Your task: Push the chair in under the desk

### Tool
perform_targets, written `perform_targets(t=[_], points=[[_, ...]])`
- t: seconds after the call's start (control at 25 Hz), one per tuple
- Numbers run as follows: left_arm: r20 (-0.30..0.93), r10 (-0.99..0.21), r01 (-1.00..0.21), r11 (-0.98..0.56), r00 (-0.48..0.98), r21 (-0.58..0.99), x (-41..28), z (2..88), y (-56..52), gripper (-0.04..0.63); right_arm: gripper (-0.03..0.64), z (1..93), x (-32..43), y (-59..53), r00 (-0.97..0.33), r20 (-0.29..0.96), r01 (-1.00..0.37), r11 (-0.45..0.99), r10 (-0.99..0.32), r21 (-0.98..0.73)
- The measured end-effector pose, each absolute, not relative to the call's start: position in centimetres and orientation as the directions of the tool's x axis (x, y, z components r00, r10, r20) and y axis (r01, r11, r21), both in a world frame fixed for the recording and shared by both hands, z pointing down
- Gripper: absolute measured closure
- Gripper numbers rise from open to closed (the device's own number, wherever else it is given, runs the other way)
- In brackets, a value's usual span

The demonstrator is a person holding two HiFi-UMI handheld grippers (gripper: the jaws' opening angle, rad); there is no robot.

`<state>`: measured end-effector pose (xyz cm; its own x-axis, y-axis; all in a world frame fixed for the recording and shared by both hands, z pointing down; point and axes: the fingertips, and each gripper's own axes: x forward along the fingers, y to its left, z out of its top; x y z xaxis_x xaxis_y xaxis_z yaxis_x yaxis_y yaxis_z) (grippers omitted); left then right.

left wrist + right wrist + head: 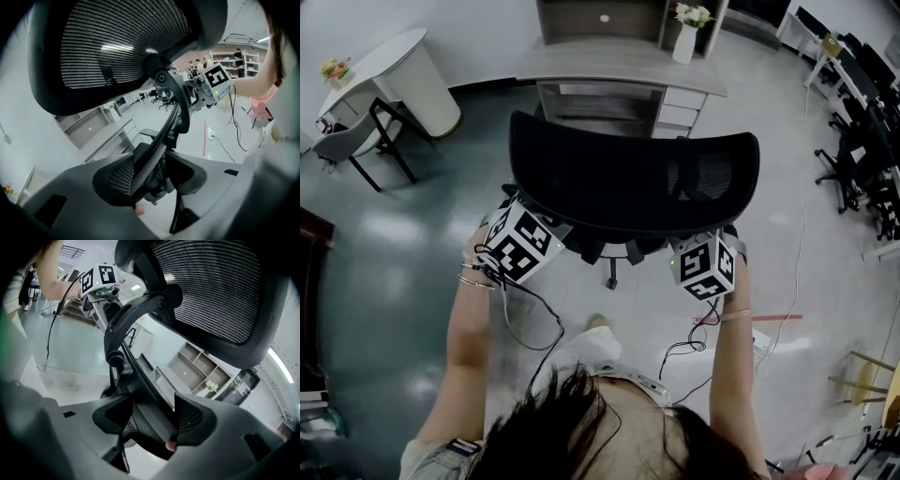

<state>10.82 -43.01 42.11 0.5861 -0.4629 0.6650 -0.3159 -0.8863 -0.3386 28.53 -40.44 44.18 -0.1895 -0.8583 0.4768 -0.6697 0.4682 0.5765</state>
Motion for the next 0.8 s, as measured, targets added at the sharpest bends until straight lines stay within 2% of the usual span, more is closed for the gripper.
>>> perform_targets(t=[0.4,0.6,0.8], points=[[0.690,-0.377,-0.283,-0.925,0.617,-0.253,12.0,42.1,-45.0,0.383,0.359,44.0,29.7,-42.3,-0.202,0.475,-0.666,0.476,-0.856,0.575],[0.679,-0.430,-0.279,-0.903,0.595,-0.327,12.5,42.0,-45.8,0.393,0.357,44.0,30.1,-43.3,-0.207,0.458,-0.663,0.468,-0.864,0.584],[0.660,-0.446,-0.305,-0.895,0.605,-0.325,13.0,42.1,-46.5,0.393,0.355,44.2,30.7,-44.1,-0.217,0.452,-0.661,0.471,-0.865,0.584]])
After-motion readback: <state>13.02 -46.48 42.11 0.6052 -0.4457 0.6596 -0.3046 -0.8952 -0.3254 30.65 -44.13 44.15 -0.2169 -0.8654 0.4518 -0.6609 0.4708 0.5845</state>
